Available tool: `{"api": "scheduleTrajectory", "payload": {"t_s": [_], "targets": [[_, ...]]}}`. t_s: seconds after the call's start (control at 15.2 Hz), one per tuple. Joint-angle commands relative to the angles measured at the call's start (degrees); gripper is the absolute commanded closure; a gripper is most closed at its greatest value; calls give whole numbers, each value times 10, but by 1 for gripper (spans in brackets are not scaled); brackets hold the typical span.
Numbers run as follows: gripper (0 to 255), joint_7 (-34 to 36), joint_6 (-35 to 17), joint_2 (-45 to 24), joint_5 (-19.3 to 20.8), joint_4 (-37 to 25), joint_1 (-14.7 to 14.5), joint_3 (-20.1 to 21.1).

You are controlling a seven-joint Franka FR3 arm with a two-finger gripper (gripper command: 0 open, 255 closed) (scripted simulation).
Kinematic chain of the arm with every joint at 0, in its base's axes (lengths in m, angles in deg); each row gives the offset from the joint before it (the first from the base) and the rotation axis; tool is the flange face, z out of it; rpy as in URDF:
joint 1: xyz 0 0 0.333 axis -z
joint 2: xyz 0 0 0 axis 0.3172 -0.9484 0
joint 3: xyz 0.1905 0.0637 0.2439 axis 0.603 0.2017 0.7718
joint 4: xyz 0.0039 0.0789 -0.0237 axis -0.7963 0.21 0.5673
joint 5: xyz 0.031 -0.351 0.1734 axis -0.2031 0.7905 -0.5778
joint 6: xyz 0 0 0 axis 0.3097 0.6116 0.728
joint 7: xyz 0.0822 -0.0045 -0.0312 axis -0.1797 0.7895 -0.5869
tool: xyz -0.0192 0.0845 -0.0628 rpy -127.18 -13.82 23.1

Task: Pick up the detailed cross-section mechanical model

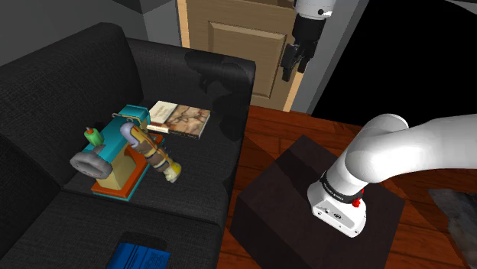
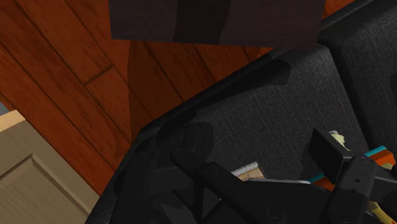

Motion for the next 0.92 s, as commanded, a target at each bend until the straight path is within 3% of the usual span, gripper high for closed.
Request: {"api": "scheduleTrajectory", "payload": {"t_s": [0.0,0.86], "targets": [[0,0,0,0,0,0,0,0],[0,-58,-230,-207,-59,-28,-70,35]]}}
